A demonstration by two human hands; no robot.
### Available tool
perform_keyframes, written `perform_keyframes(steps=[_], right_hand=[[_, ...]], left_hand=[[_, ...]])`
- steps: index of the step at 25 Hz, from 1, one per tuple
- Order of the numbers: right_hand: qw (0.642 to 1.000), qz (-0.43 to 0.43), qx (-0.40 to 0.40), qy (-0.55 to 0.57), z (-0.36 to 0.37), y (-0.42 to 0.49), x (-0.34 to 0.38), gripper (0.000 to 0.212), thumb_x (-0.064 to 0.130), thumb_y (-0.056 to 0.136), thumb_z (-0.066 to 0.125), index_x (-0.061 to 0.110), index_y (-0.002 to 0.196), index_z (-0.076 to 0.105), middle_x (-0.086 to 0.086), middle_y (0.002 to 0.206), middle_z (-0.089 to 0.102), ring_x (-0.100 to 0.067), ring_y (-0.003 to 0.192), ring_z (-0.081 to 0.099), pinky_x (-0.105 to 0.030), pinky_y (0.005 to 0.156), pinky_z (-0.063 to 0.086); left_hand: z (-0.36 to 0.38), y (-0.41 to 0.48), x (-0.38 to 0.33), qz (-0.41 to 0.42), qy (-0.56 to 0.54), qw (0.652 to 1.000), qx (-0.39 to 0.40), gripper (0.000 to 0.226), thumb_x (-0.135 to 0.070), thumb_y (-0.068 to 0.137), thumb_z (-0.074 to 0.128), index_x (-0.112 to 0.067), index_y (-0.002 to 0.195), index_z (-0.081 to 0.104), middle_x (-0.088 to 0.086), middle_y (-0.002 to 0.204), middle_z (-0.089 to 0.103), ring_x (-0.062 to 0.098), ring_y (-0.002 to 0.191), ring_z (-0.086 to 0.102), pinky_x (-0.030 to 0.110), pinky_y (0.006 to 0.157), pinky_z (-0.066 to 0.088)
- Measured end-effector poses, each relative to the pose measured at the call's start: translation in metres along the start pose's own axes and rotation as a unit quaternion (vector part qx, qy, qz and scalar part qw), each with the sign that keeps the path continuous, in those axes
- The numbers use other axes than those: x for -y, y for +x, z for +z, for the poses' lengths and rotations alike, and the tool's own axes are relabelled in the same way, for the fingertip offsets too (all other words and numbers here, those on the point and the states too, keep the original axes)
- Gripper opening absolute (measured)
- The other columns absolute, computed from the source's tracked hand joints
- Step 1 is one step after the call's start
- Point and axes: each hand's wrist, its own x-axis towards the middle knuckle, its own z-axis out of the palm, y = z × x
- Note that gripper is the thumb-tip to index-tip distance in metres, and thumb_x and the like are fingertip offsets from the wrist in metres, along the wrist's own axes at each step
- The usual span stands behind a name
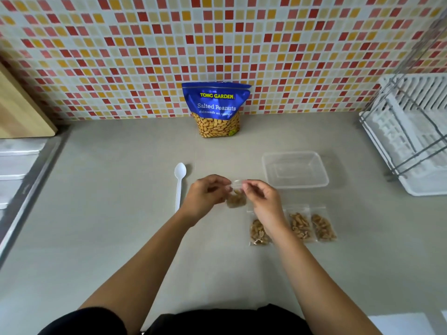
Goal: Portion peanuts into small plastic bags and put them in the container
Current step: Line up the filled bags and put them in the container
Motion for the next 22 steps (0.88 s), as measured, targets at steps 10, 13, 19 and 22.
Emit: perform_keyframes(steps=[10,13,19,22], right_hand=[[0.990,-0.098,-0.039,-0.095,0.009,-0.009,0.028,0.016,0.019,0.087,0.064,0.032,0.077,0.063,0.012,0.073,0.068,-0.002,0.068,0.062,-0.027,0.070,0.052],[0.986,-0.106,-0.057,-0.117,0.009,-0.010,0.032,0.007,0.021,0.087,0.063,0.026,0.082,0.066,0.013,0.075,0.067,-0.007,0.073,0.063,-0.031,0.072,0.052],[0.969,-0.125,-0.128,-0.169,0.017,-0.012,0.041,0.007,0.021,0.088,0.059,0.024,0.083,0.063,0.011,0.081,0.064,-0.011,0.079,0.059,-0.035,0.071,0.050],[0.966,-0.130,-0.135,-0.179,0.017,-0.011,0.045,0.007,0.022,0.088,0.059,0.024,0.084,0.064,0.009,0.084,0.066,-0.013,0.080,0.059,-0.035,0.071,0.049]], left_hand=[[0.002,-0.006,-0.039,0.182,0.308,0.933,-0.037,0.009,-0.015,0.087,0.062,-0.011,0.086,0.070,-0.002,0.083,0.063,0.006,0.074,0.057,0.015,0.068,0.043],[0.007,-0.008,-0.043,0.207,0.327,0.920,-0.054,0.011,-0.014,0.088,0.060,-0.007,0.088,0.069,0.003,0.085,0.063,0.012,0.077,0.057,0.014,0.068,0.041],[0.015,-0.010,-0.052,0.234,0.383,0.888,-0.100,0.013,-0.015,0.088,0.056,-0.008,0.087,0.068,0.005,0.091,0.063,0.021,0.086,0.061,0.035,0.072,0.049],[0.008,-0.011,-0.054,0.252,0.435,0.857,-0.115,0.015,-0.018,0.089,0.054,-0.011,0.090,0.068,0.001,0.094,0.063,0.020,0.086,0.061,0.033,0.070,0.046]])
